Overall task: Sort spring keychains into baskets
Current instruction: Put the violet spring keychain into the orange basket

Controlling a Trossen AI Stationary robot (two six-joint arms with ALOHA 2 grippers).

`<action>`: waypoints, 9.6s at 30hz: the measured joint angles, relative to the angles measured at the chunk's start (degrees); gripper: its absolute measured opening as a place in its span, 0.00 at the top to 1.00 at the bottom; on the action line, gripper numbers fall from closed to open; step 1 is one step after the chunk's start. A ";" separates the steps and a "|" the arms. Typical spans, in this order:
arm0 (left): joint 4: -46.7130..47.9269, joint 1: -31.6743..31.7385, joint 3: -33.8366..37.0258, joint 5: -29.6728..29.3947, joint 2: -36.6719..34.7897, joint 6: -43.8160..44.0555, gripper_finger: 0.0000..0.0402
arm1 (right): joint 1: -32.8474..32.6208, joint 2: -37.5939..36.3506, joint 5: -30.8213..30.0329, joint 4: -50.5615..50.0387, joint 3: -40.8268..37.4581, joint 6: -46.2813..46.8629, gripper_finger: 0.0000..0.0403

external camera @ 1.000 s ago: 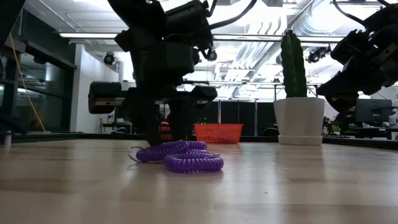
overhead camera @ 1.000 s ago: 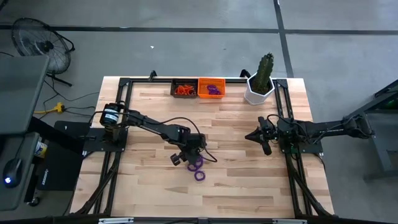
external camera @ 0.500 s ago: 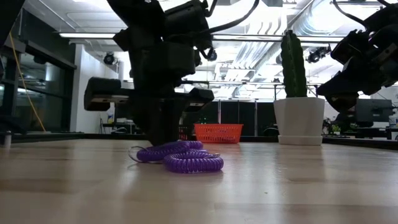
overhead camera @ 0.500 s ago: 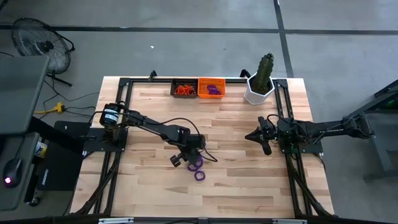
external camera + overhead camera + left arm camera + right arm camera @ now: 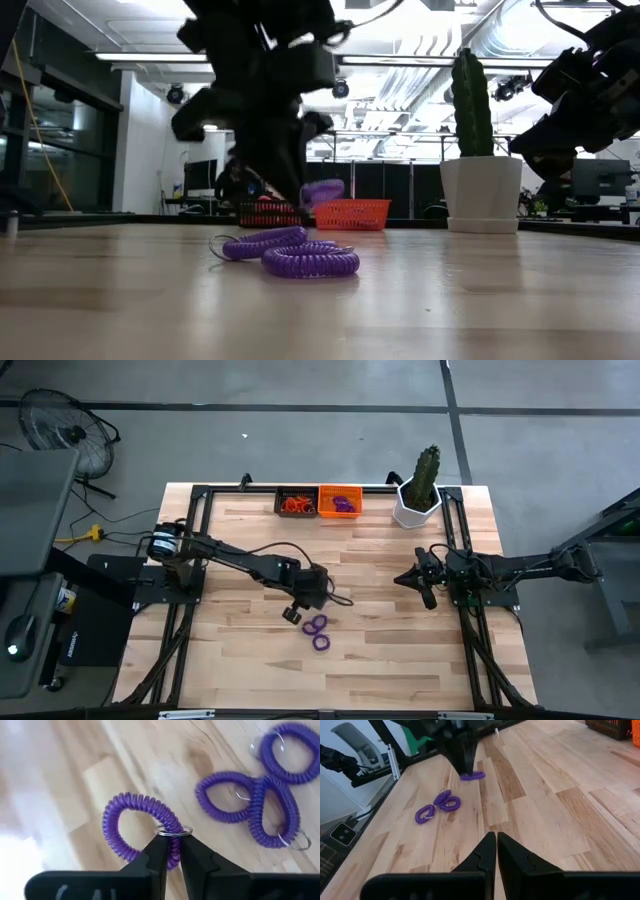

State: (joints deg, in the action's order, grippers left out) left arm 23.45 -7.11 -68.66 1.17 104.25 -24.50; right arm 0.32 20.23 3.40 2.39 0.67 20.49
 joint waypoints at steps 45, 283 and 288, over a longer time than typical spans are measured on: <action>26.57 33.10 -55.16 2.80 22.23 39.93 0.90 | 0.00 0.00 0.02 -0.02 0.00 0.00 0.97; 42.62 42.77 -65.61 8.15 30.79 38.99 0.92 | 0.02 0.00 0.01 -0.01 0.00 0.00 0.97; 42.31 42.74 -65.65 10.78 31.27 42.22 0.92 | 0.00 0.00 0.01 -0.02 0.00 0.00 0.97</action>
State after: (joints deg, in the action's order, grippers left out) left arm 65.75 35.62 -134.32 11.96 135.52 17.73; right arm 0.32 20.23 3.42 2.37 0.67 20.49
